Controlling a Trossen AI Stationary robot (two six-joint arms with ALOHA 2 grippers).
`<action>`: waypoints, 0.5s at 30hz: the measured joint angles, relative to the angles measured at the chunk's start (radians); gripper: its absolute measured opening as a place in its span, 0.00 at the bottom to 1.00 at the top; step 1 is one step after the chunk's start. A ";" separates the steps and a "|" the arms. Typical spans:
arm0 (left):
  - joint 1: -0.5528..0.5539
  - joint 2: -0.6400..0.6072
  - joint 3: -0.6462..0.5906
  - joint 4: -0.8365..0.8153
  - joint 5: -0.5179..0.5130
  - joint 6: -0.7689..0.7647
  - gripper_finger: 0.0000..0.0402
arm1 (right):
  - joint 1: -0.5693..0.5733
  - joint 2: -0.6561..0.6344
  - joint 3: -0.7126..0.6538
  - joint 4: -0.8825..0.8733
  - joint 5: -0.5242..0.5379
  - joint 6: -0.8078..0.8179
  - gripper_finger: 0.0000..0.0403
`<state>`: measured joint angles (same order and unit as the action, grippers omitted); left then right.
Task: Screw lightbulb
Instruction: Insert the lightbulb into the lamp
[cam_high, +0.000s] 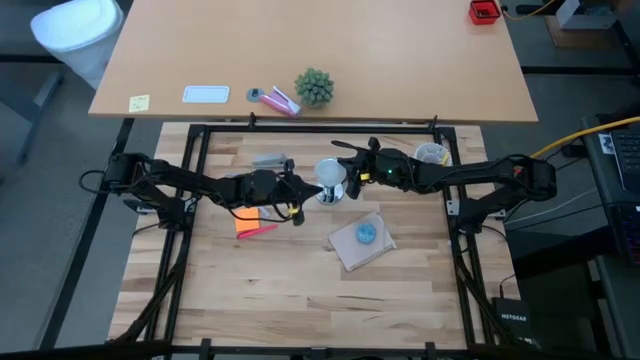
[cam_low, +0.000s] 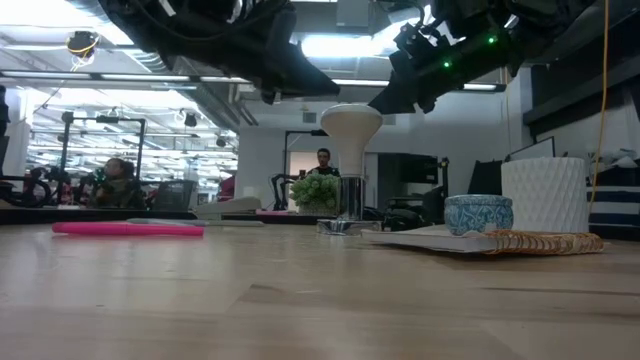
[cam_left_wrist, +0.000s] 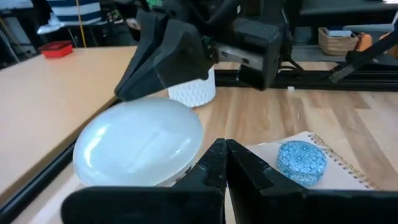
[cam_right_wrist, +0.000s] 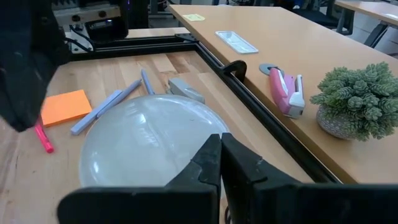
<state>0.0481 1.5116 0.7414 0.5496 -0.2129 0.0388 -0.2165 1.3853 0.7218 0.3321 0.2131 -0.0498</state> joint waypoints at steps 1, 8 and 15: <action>0.003 0.000 0.000 -0.007 -0.005 -0.007 0.00 | 0.000 0.000 0.000 0.000 0.000 0.000 0.03; 0.029 0.001 0.000 -0.047 -0.035 -0.034 0.00 | 0.000 0.000 -0.001 0.000 0.000 0.000 0.02; 0.047 0.002 0.000 -0.047 -0.072 -0.039 0.00 | 0.000 0.000 -0.001 -0.001 -0.006 0.000 0.03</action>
<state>0.0948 1.5131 0.7414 0.5030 -0.2850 0.0002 -0.2166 1.3853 0.7208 0.3309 0.2067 -0.0497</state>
